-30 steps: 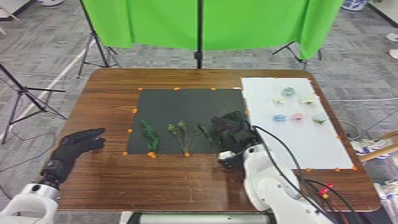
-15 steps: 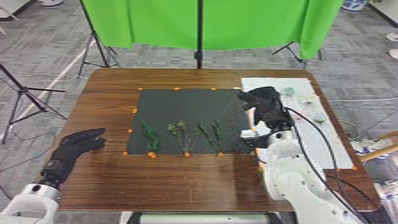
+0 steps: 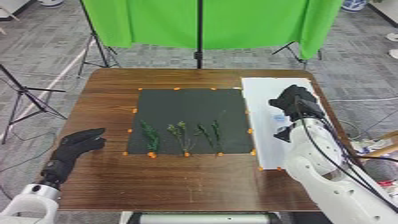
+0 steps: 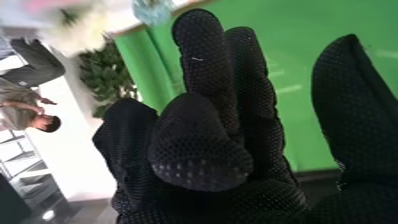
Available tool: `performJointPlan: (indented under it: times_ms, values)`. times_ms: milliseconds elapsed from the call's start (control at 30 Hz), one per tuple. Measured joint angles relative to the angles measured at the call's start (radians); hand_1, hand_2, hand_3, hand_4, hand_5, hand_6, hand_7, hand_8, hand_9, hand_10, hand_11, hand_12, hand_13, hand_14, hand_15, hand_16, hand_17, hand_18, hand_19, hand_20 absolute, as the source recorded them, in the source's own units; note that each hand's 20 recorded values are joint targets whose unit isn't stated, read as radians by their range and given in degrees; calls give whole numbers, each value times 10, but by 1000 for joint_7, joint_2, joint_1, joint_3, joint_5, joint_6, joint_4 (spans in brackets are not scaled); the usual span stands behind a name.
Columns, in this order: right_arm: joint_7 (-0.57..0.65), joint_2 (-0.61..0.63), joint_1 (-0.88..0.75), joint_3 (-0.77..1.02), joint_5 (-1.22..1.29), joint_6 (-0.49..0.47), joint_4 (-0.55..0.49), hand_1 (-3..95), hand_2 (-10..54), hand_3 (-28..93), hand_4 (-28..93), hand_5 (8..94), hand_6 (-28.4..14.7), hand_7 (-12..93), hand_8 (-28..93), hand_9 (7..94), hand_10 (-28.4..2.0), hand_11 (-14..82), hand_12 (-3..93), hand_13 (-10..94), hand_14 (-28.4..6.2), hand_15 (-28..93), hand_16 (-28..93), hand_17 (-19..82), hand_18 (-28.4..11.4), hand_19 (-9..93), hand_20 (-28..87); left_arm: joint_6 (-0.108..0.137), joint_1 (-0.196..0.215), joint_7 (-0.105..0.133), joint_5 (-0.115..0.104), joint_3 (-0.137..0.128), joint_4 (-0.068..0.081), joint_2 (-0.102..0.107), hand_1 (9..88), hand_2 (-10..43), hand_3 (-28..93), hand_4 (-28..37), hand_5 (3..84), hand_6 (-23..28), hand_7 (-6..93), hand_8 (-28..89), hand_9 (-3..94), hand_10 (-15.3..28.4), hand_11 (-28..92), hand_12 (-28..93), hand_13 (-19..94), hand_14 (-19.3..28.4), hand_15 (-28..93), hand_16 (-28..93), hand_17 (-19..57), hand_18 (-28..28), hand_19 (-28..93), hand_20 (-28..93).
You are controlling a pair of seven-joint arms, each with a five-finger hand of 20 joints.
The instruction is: Arrange flowers
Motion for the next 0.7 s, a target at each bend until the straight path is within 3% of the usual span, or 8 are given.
performJointPlan:
  times_ms: [100,233,333,533,633,700]
  values:
    - [2,0,-2,-3,0,-33,11,324,-55,644,-103,668,6,153,-85,791,-148,263,272,906,-27,638,371,584,-195,932,646,2,0,5,0,1,0,0,358,15,636,-147,431,53,121,-57,415,138,221,132,363,191,254,3,91,159,314,304]
    - [8,0,-6,-11,-3,-55,23,326,-60,644,-102,666,6,150,-85,793,-147,263,270,906,-27,637,370,586,-194,932,643,15,0,22,-1,7,0,0,459,-45,644,-32,335,32,148,-72,290,101,198,127,333,170,232,-1,118,159,349,321]
    - [16,0,-9,-15,-7,-68,29,329,-65,644,-101,665,6,149,-85,796,-145,264,269,907,-26,636,370,588,-192,932,637,16,0,33,8,8,2,0,501,-65,646,-9,299,19,163,-82,241,85,181,121,319,157,225,0,134,158,363,325]
    - [30,3,-14,-25,-22,-93,40,369,-95,649,-108,670,6,147,-85,824,-133,263,258,932,-18,615,368,614,-179,932,610,24,-1,59,59,9,3,1,501,-76,636,-10,303,20,178,-94,236,83,183,119,314,149,246,11,96,150,375,334]
    - [32,4,-16,-36,-34,-95,48,422,-95,652,-134,681,7,154,-87,836,-131,266,258,937,-10,614,362,626,-170,932,597,26,-1,60,63,10,3,2,498,-77,636,-11,312,22,178,-94,251,86,185,119,316,150,255,14,87,149,372,334]
    - [32,4,-18,-43,-42,-93,55,509,-95,600,-146,694,4,165,20,861,-115,209,357,937,-5,623,347,633,-165,932,593,25,-2,58,63,10,3,2,495,-75,634,-13,319,23,175,-94,261,89,186,119,318,153,258,14,82,148,368,333]
